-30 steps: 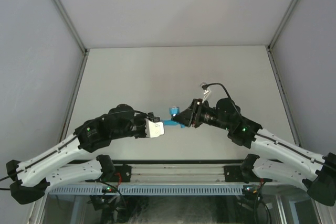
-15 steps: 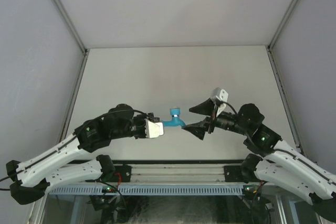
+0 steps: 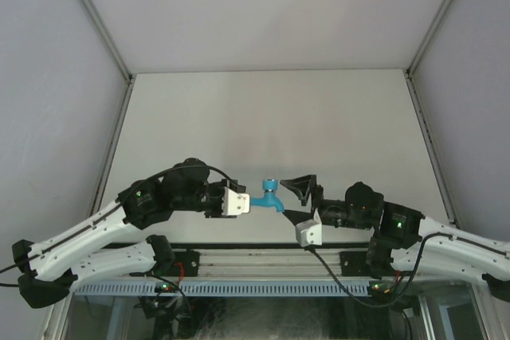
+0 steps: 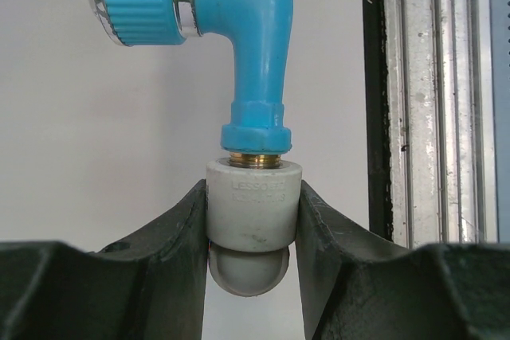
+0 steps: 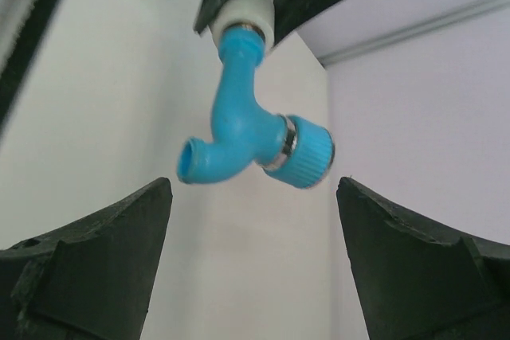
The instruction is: Install the water faucets
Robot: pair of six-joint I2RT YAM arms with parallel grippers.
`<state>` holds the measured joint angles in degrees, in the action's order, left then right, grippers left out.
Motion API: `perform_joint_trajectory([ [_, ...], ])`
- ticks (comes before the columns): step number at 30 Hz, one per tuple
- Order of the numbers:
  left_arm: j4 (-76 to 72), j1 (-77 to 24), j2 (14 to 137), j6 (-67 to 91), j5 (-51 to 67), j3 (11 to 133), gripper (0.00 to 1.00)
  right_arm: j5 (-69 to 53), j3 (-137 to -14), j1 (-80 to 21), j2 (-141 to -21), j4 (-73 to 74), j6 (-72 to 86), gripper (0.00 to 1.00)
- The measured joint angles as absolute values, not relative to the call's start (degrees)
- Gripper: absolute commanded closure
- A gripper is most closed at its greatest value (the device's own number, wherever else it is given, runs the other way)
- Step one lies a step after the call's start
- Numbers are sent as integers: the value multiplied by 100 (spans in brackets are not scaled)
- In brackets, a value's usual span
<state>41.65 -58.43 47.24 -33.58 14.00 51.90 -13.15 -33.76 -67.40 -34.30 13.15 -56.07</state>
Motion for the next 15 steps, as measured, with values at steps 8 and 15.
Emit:
perform_joint_trajectory([
  [8, 4285, -5843, 4770, -3358, 1675, 5190, 100, -301, -3153, -7210, -3704, 867, -6729, 26],
  [15, 4386, -5835, 4801, -3356, 1673, 5190, 100, -377, -3083, -7343, -3972, 537, -6781, 54],
])
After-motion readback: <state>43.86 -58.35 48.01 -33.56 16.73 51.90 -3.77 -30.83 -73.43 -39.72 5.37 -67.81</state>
